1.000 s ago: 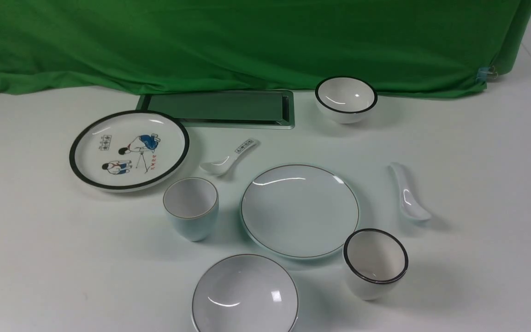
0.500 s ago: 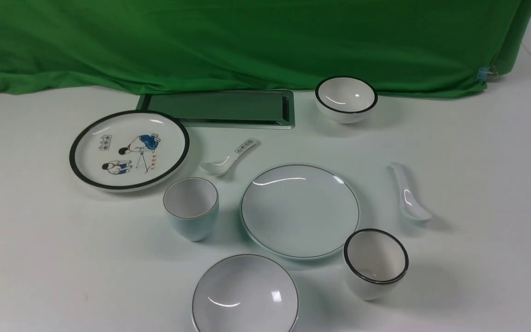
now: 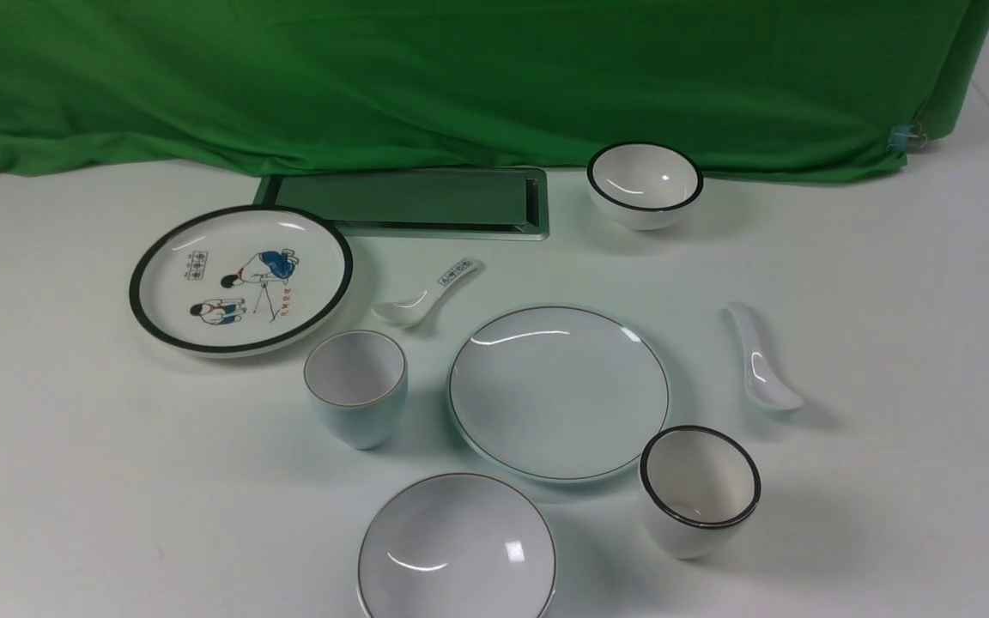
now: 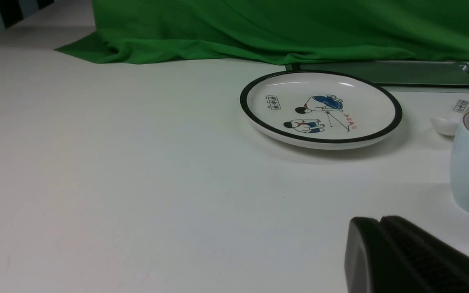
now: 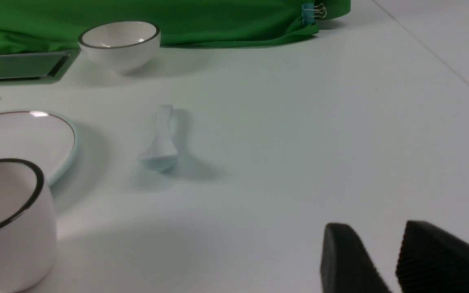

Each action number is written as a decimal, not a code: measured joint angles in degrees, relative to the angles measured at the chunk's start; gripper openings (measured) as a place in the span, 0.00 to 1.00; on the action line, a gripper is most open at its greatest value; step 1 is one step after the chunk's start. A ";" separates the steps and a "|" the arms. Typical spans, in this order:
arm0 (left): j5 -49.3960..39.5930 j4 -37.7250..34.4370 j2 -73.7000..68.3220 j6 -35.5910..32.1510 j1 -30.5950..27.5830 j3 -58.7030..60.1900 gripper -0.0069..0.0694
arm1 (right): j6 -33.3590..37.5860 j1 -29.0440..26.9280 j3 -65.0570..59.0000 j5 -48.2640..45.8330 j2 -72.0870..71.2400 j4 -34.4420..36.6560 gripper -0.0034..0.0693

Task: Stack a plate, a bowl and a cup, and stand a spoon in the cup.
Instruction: Use the left arm to grab a blue rice bowl

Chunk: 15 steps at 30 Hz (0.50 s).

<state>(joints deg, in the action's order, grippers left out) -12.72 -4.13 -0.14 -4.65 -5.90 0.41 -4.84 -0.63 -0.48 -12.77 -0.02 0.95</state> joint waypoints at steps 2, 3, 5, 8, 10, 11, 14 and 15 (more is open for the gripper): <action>0.00 0.00 0.00 0.00 0.00 0.00 0.05 | 0.00 0.00 0.00 0.00 0.00 0.00 0.38; 0.00 0.25 0.00 0.00 0.00 0.00 0.05 | 0.00 0.00 0.00 0.00 0.00 0.00 0.38; 0.00 0.53 0.00 0.06 0.00 0.00 0.05 | -0.22 0.00 0.00 0.07 0.00 0.19 0.38; 0.17 -2.98 0.00 1.82 0.00 0.00 0.05 | -5.64 0.00 0.00 0.07 0.00 0.46 0.38; 1.32 -13.18 0.00 7.75 0.00 0.00 0.05 | -17.58 0.00 0.00 0.07 0.00 3.02 0.38; 1.61 -15.84 0.00 9.33 0.00 0.00 0.05 | -18.98 0.00 0.00 0.07 0.00 3.37 0.38; 2.47 -33.21 0.00 19.46 0.00 0.00 0.05 | -39.76 0.00 0.00 0.19 0.00 7.65 0.38; 2.47 -39.33 0.00 22.54 0.00 0.00 0.05 | -50.63 0.00 0.00 0.08 0.00 8.85 0.38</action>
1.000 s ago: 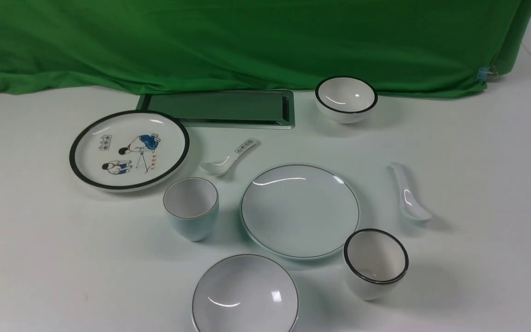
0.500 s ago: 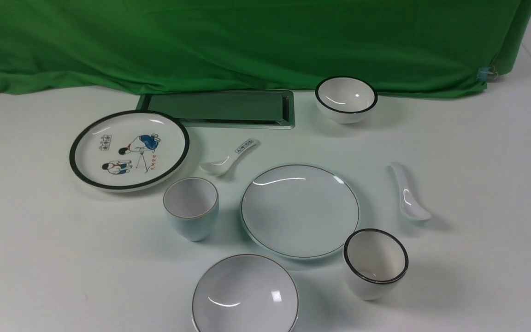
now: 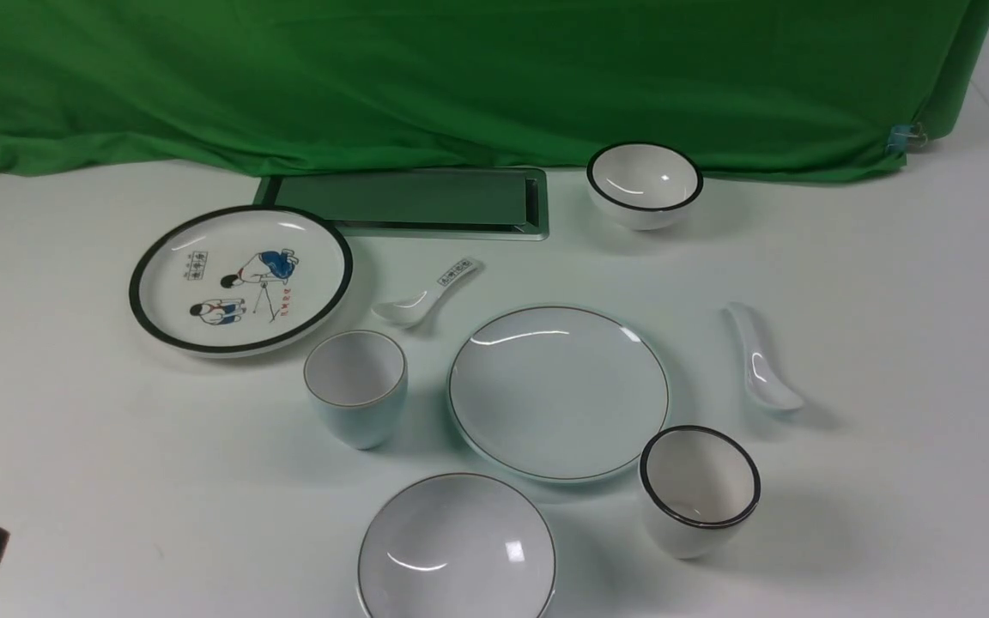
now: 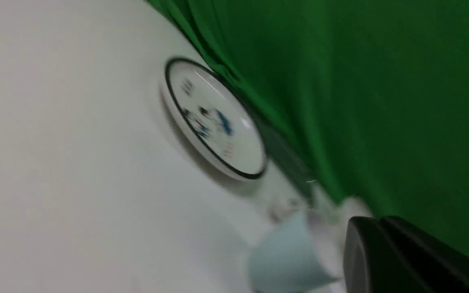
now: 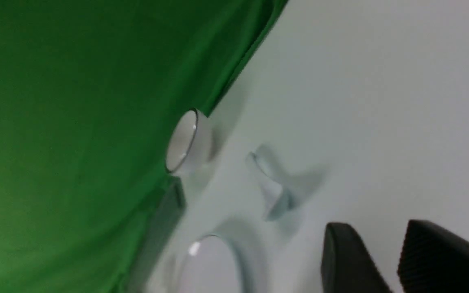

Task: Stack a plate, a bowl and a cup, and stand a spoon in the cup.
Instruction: Use the left arm to grab a blue rice bowl

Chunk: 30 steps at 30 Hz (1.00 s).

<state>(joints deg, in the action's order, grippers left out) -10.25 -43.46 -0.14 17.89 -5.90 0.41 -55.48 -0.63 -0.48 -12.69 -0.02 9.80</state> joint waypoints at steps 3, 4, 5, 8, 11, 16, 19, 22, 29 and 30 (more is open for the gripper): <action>0.39 -3.00 0.00 2.24 0.00 0.00 0.05 | -8.18 0.00 0.00 -0.32 0.00 0.68 0.38; 0.95 -3.00 0.00 2.65 0.00 0.00 0.05 | -8.19 0.00 0.00 -0.37 0.00 0.68 0.38; 1.38 -3.00 0.00 2.88 0.00 0.00 0.05 | -7.44 0.00 0.00 -0.37 0.00 0.61 0.38; 2.49 -3.54 0.00 3.00 0.00 0.00 0.05 | -2.83 0.00 0.00 -0.30 0.00 0.56 0.38; 2.53 -4.92 0.00 3.52 0.00 0.00 0.05 | -2.14 0.00 0.00 -0.15 0.00 0.67 0.38; 0.49 -6.40 0.07 0.66 0.00 -3.90 0.05 | 4.05 0.00 0.00 3.16 0.00 0.72 0.38; -3.14 -0.59 -0.12 -4.27 0.00 -9.82 0.05 | 11.18 0.98 0.14 4.34 0.09 0.72 0.32; -10.90 7.99 -5.48 -6.87 0.00 -17.69 0.05 | 22.15 4.18 3.55 4.13 3.63 0.72 0.14; -34.40 22.73 -30.08 -27.11 0.58 -35.06 0.05 | 46.76 12.01 19.18 1.94 23.85 0.67 0.06; -36.50 24.05 -32.73 -27.92 1.08 -36.53 0.05 | 50.06 12.94 21.83 0.42 25.91 0.67 0.06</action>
<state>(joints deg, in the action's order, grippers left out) -46.75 -19.41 -32.87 -10.03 -4.82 -36.12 -5.41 12.31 21.34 -12.27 25.88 10.47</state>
